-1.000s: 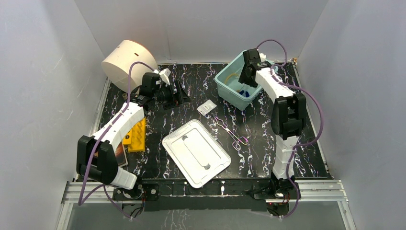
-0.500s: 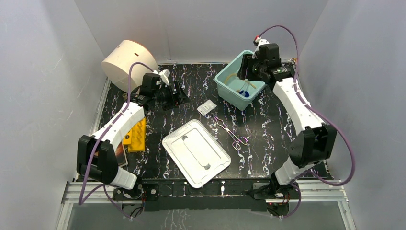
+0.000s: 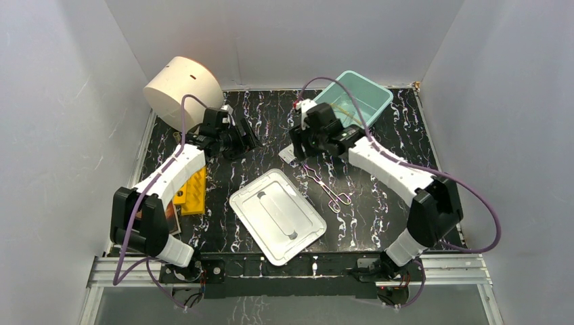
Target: Organize the chemistry lab equipment
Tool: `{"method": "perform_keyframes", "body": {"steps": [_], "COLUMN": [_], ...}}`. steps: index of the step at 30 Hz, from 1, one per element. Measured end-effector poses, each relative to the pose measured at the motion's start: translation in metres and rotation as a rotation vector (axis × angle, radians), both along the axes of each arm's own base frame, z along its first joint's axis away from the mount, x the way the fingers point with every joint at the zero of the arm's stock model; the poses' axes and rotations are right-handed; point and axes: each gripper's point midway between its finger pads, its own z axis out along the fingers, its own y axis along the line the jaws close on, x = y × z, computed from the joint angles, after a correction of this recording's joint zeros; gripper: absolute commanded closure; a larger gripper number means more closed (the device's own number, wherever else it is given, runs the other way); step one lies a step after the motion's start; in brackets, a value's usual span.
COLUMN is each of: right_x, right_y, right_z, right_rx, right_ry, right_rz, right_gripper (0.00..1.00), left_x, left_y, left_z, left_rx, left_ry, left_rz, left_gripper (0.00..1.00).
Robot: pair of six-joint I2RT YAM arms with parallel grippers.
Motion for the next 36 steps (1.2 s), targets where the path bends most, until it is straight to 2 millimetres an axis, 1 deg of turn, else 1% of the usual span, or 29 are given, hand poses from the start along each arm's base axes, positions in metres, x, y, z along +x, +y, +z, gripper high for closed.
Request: {"method": "perform_keyframes", "body": {"steps": [2, 4, 8, 10, 11, 14, 16, 21, 23, 26, 29, 33, 36], "right_x": [-0.003, -0.003, 0.009, 0.013, 0.014, 0.021, 0.026, 0.036, 0.038, 0.039, 0.041, 0.045, 0.047], "right_y": [0.006, 0.008, -0.001, -0.005, -0.007, -0.006, -0.003, 0.010, 0.012, 0.015, 0.016, 0.019, 0.018], "right_z": [-0.019, -0.042, -0.089, -0.106, -0.114, -0.130, -0.134, -0.138, -0.138, -0.139, -0.140, -0.138, -0.146], "right_rx": [-0.043, -0.087, -0.177, -0.211, -0.229, -0.257, -0.265, -0.251, -0.248, -0.249, -0.254, -0.250, -0.265], "right_ry": [0.007, 0.036, 0.095, 0.117, 0.123, 0.126, 0.117, 0.082, 0.072, 0.063, 0.052, 0.029, 0.032], "right_rz": [-0.015, -0.055, -0.172, -0.202, -0.211, -0.211, -0.195, -0.135, -0.113, -0.089, -0.073, -0.054, -0.045], "right_gripper": [0.30, 0.30, 0.34, 0.37, 0.40, 0.44, 0.45, 0.46, 0.53, 0.58, 0.60, 0.60, 0.60], "left_x": [-0.002, -0.006, -0.011, -0.011, -0.011, -0.011, -0.011, -0.012, -0.012, -0.012, -0.012, -0.012, -0.012], "left_y": [0.007, 0.014, 0.022, 0.023, 0.024, 0.024, 0.023, 0.023, 0.023, 0.023, 0.023, 0.023, 0.023], "left_z": [-0.009, -0.018, -0.027, -0.027, -0.027, -0.027, -0.027, -0.027, -0.027, -0.027, -0.027, -0.027, -0.027], "left_rx": [0.013, 0.025, 0.046, 0.046, 0.046, 0.046, 0.043, 0.041, 0.041, 0.042, 0.042, 0.041, 0.040], "left_ry": [0.030, 0.066, 0.104, 0.106, 0.107, 0.112, 0.112, 0.112, 0.112, 0.112, 0.111, 0.112, 0.112], "left_rz": [0.040, 0.072, 0.107, 0.114, 0.116, 0.118, 0.116, 0.112, 0.111, 0.111, 0.110, 0.108, 0.108], "left_gripper": [0.21, 0.21, 0.21, 0.21, 0.21, 0.21, 0.21, 0.21, 0.21, 0.21, 0.21, 0.21, 0.21]}}
